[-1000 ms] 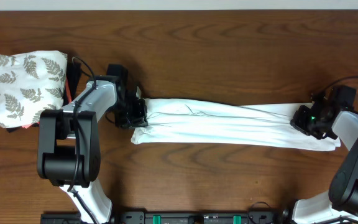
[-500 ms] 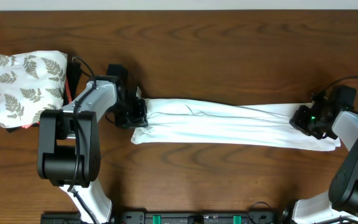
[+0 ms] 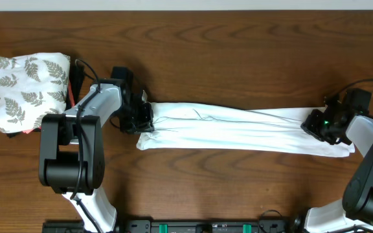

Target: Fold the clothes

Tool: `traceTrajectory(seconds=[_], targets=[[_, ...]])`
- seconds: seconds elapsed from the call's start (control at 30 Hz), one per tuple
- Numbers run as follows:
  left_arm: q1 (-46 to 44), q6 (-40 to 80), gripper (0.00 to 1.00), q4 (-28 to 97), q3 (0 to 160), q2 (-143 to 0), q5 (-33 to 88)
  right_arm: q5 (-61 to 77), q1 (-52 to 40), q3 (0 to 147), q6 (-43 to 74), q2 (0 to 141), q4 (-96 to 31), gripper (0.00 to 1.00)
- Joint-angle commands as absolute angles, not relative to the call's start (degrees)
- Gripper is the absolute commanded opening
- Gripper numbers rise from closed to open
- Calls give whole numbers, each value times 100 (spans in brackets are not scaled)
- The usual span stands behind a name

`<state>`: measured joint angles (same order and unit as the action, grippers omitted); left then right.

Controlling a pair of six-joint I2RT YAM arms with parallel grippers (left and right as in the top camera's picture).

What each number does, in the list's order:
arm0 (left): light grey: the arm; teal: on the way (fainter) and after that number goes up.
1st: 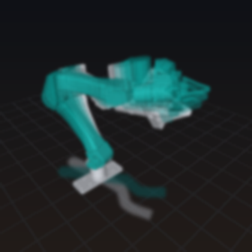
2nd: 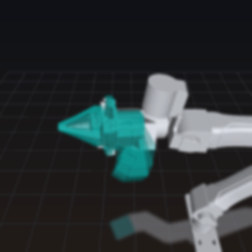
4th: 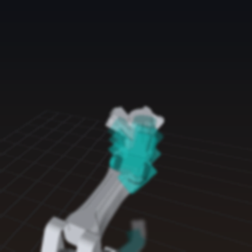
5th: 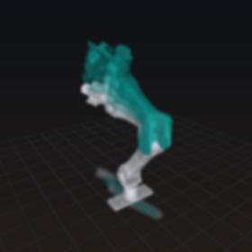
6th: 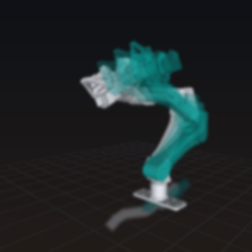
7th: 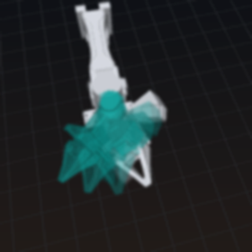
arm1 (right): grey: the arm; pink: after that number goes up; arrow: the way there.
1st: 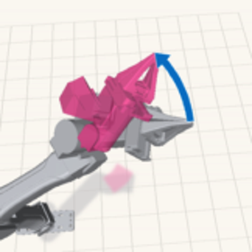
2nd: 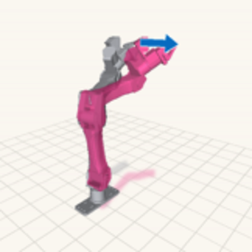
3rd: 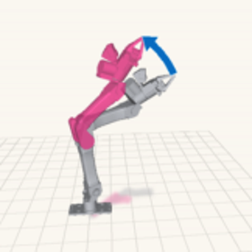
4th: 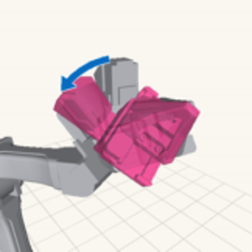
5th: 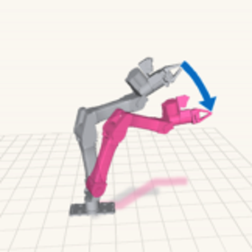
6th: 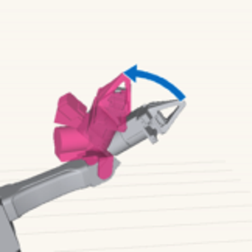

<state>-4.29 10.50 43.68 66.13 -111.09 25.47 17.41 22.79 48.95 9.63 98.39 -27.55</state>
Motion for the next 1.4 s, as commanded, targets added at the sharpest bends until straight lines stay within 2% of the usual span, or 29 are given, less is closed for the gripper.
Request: traceTrajectory(seconds=[0.0,0.07,0.3,0.5,0.67,0.73,0.8,1.0,1.37], targets=[[-152,1017,13,4338,6429,-11347,937,172,2512,4619,982,10165,-2847,26],[-150,1017,13,4322,6429,-11347,934,174,2512,4689,982,10162,-2899,33],[-93,1046,13,4296,6429,-11347,937,172,2585,5109,1028,10162,-3312,37],[191,1107,13,4274,6429,-11347,939,174,2609,5481,1026,10162,-3601,47],[408,1105,13,4274,6429,-11347,943,169,2609,6180,1024,10158,-4176,50],[436,1103,13,4272,6429,-11347,941,128,2630,6504,1022,10158,-4436,54],[438,1103,13,4254,6429,-11347,939,106,2683,6805,1017,10158,-4670,65],[438,1105,13,4209,6429,-11347,939,349,2799,6941,266,10160,-5113,79],[438,1105,12,4215,6429,-11347,943,797,3124,5996,-49,10160,-4805,79]])
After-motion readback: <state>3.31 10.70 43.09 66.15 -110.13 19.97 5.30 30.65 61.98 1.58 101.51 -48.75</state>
